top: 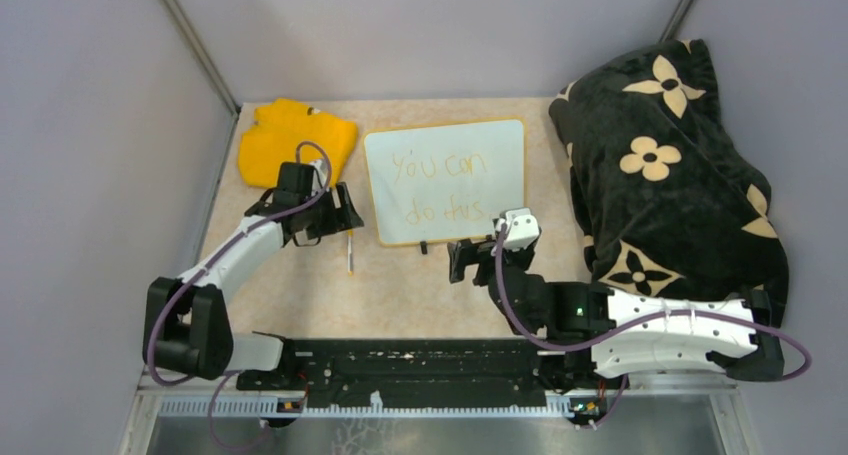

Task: Write a sentence on the whiteboard
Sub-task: Reset both arms

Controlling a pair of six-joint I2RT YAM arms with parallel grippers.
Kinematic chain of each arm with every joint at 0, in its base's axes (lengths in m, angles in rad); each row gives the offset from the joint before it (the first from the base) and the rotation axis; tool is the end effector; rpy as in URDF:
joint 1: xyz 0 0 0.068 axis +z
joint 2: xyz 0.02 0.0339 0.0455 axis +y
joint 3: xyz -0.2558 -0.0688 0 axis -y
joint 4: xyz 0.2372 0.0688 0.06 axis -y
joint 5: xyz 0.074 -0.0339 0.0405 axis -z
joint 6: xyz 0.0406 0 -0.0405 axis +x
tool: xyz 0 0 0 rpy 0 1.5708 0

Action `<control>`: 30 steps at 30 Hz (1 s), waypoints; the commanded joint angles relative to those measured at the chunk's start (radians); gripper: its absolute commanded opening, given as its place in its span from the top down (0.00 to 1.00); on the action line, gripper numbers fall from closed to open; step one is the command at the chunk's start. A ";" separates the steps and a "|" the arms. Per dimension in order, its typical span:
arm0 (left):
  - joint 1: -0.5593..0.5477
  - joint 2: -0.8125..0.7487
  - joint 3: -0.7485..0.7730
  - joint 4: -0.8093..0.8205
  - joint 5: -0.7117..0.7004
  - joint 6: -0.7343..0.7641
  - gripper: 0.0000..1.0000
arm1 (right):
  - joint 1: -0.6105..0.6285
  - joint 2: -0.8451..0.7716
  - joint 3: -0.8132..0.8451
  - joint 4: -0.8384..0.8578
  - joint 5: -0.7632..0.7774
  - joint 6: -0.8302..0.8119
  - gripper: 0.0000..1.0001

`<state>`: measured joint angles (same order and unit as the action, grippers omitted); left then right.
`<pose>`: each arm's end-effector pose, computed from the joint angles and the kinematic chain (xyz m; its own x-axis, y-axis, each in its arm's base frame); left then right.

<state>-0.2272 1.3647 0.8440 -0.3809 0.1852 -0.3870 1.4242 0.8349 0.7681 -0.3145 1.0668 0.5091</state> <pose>0.2652 -0.0690 0.2086 -0.8332 -0.1881 -0.5200 0.0197 0.9297 -0.3679 0.0609 0.1688 0.3123 -0.2225 0.1048 -0.9693 -0.2870 0.9431 0.1679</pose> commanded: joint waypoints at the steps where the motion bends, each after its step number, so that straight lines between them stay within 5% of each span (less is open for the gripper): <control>1: 0.003 -0.080 -0.020 0.050 0.000 0.008 0.18 | 0.001 -0.019 0.044 0.143 0.051 -0.076 0.01; 8: 0.003 -0.204 -0.039 0.078 -0.070 -0.017 0.17 | 0.001 0.167 0.243 0.076 0.091 -0.194 0.01; 15: 0.002 -0.327 -0.057 0.098 -0.139 -0.047 0.16 | -0.007 0.371 0.356 0.235 0.173 -0.370 0.01; 17: 0.002 -0.348 -0.056 0.095 -0.154 -0.057 0.16 | -0.038 0.419 0.405 0.176 0.145 -0.318 0.01; 21: -0.031 -0.361 -0.045 0.105 -0.134 -0.063 0.15 | -0.218 0.468 0.541 -0.080 -0.145 -0.048 0.01; 30: -0.237 -0.416 -0.017 0.083 -0.280 0.005 0.12 | -0.493 0.403 0.531 -0.106 -0.292 0.013 0.01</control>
<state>-0.3920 1.0031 0.7998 -0.3069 -0.0013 -0.4171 0.9825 1.2846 1.2591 -0.3737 0.8440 0.4660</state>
